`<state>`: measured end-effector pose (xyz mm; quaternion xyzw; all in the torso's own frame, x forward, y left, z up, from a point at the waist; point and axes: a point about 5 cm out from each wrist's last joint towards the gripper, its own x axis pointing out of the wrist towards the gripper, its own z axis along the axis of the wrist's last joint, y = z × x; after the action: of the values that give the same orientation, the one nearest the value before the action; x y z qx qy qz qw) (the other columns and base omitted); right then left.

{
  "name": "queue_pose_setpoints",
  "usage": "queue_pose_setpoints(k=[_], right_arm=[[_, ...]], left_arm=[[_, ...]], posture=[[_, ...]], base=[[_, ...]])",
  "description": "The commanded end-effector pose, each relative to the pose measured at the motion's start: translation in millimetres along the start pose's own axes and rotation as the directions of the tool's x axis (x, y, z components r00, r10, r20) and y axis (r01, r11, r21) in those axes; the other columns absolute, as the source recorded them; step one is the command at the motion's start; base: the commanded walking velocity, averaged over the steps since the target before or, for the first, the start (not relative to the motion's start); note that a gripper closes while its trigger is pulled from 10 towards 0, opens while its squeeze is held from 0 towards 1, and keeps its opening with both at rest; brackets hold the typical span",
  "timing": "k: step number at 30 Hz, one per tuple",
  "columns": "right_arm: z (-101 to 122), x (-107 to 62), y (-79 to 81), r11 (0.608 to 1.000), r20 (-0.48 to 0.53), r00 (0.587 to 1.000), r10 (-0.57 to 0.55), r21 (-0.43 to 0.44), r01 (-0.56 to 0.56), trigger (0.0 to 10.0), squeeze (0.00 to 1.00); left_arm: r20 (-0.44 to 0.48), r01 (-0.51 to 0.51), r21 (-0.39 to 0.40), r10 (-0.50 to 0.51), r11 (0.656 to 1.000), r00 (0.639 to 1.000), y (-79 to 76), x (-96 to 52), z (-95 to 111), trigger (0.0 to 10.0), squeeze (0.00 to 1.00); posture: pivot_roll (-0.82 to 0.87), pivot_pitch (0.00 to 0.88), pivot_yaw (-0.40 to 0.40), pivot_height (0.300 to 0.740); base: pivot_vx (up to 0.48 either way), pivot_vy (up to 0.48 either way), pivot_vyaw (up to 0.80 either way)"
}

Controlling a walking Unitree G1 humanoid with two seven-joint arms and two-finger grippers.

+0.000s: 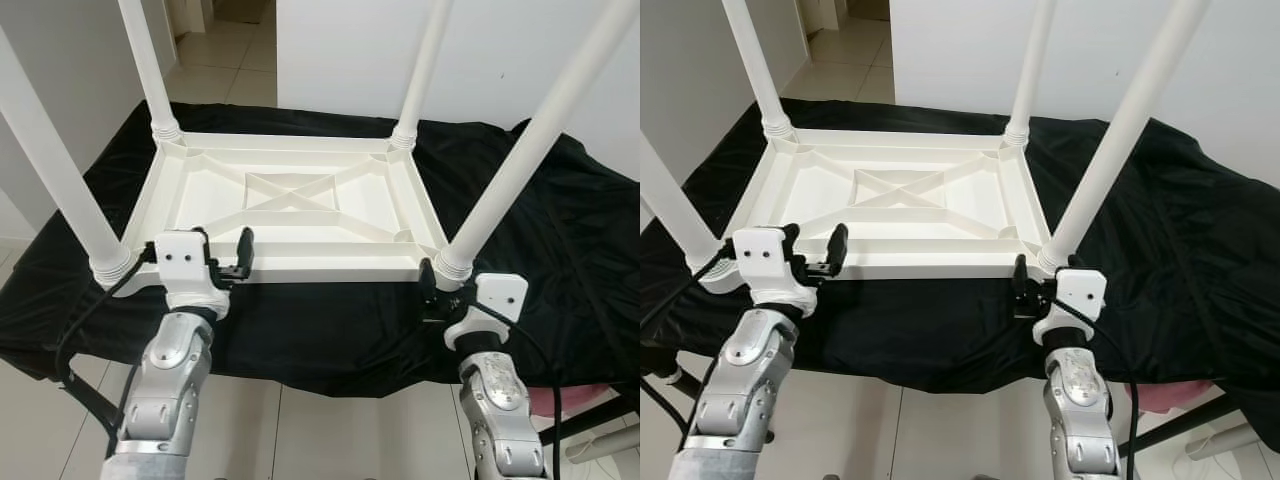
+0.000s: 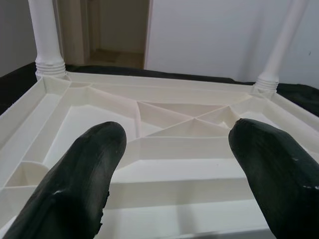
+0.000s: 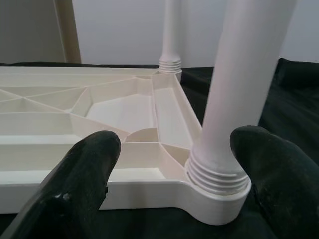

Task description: Building children table

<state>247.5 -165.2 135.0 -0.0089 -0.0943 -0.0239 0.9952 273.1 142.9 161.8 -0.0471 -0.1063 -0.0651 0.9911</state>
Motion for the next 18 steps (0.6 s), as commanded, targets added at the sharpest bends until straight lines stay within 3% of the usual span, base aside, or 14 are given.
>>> queue_pose_setpoints(k=[1, 7, 18], right_arm=[[4, 0.2, 2.5, 1.0, 0.007, 1.0, 0.004, -0.004, -0.004, 10.0, 0.0], [7, 0.7, 2.2, 1.0, 0.01, 1.0, 0.009, -0.012, -0.009, 10.0, 0.0], [16, 3.8, 3.2, 0.999, 0.035, 0.999, 0.033, -0.022, -0.032, 10.0, 0.0]], left_arm=[[0.012, 0.008, 0.017, -0.008, 1.0, 1.0, 0.4, -2.3, 2, 10.0, 0.0], [0.024, 0.007, 0.018, -0.008, 1.0, 1.0, -2.7, -2.3, 5, 10.0, 0.0], [0.071, 0.103, 0.023, -0.105, 0.994, 0.992, -13.3, -4.1, 14, 10.0, 0.0]], posture=[[-0.02, 0.0, -0.034, 0.74], [-0.02, 0.0, -0.032, 0.74], [-0.02, 0.0, -0.026, 0.74]], base=[[0.0, 0.0, 0.0], [0.0, 0.0, 0.0], [0.0, 0.0, 0.0]])
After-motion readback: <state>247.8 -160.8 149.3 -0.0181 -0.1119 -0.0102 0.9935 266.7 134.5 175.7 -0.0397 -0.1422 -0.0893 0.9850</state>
